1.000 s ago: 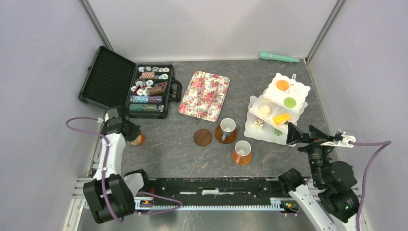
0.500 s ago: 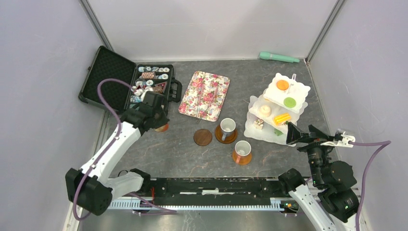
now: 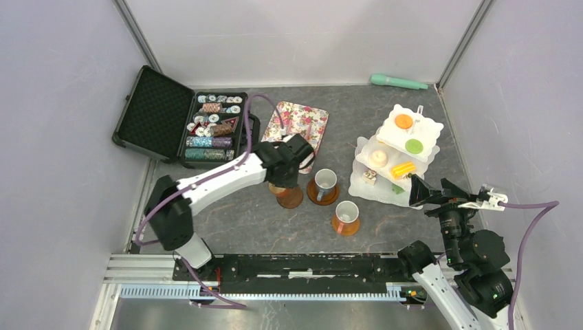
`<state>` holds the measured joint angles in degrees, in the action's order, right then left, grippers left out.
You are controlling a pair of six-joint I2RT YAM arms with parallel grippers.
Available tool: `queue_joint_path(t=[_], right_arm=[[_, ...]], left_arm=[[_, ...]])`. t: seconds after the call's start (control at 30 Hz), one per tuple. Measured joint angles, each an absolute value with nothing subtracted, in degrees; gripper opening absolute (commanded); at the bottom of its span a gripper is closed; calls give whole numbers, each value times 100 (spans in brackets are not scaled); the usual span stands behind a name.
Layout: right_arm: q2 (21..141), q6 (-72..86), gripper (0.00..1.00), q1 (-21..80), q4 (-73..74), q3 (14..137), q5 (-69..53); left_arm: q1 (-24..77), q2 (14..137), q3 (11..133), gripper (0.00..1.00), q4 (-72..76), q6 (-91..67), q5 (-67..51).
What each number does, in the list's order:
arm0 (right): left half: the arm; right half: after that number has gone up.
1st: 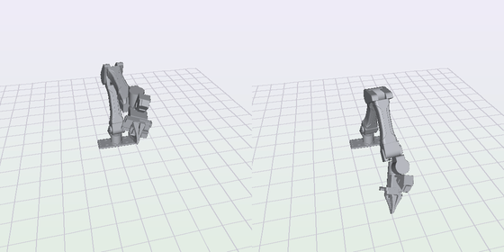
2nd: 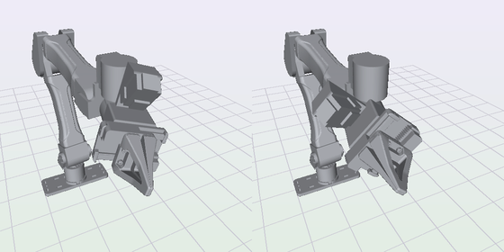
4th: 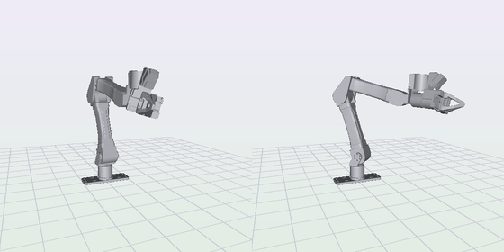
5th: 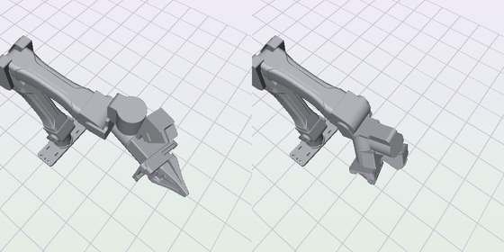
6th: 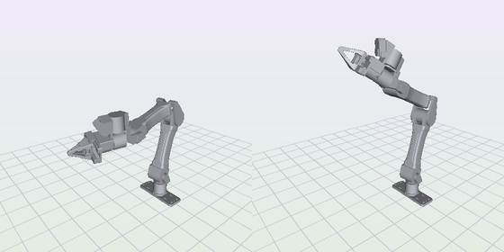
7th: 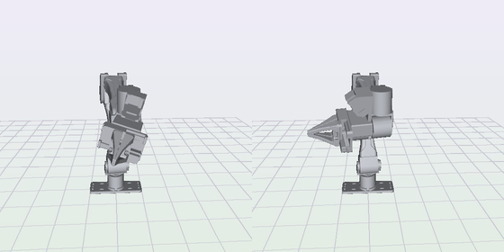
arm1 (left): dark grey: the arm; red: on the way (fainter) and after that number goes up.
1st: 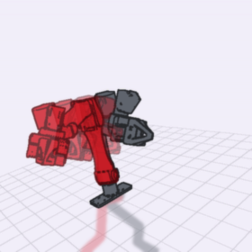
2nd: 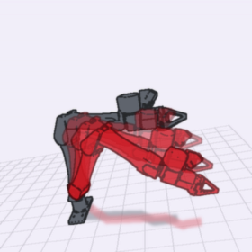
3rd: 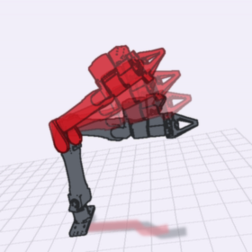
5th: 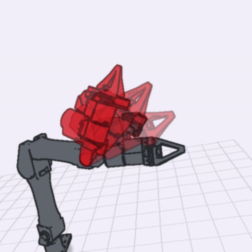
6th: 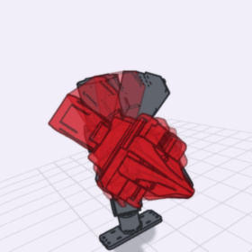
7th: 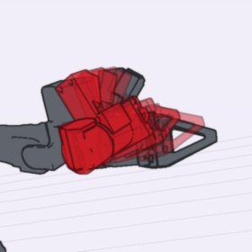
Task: Serve the afternoon tea
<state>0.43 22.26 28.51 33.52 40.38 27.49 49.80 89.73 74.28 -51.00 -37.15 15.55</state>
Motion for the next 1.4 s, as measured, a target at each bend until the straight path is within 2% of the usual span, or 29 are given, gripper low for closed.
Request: queue_joint_path(t=[0.27, 0.63, 0.87, 0.93, 1.17, 1.4], right_arm=[[43, 2220, 98, 2851, 3430, 4198, 2794], [43, 2200, 98, 2851, 3454, 4226, 2860], [43, 2169, 98, 2853, 3454, 4226, 2860], [43, 2167, 98, 2853, 3459, 4226, 2860], [43, 2161, 98, 2856, 3483, 4228, 2862], [43, 1865, 98, 2867, 3636, 4641, 2858]], left_arm=[[5297, 9966, 8016, 2, -5111, -3511, 1481], [5301, 10235, 8044, 2, -5078, -3459, 1450], [5301, 10422, 8018, 7, -4899, -3454, 1452], [5301, 10475, 7985, 11, -4862, -3454, 1455], [5301, 10495, 7876, 46, -4797, -3409, 1492], [5301, 10110, 7885, 59, -4895, -3330, 1463]])
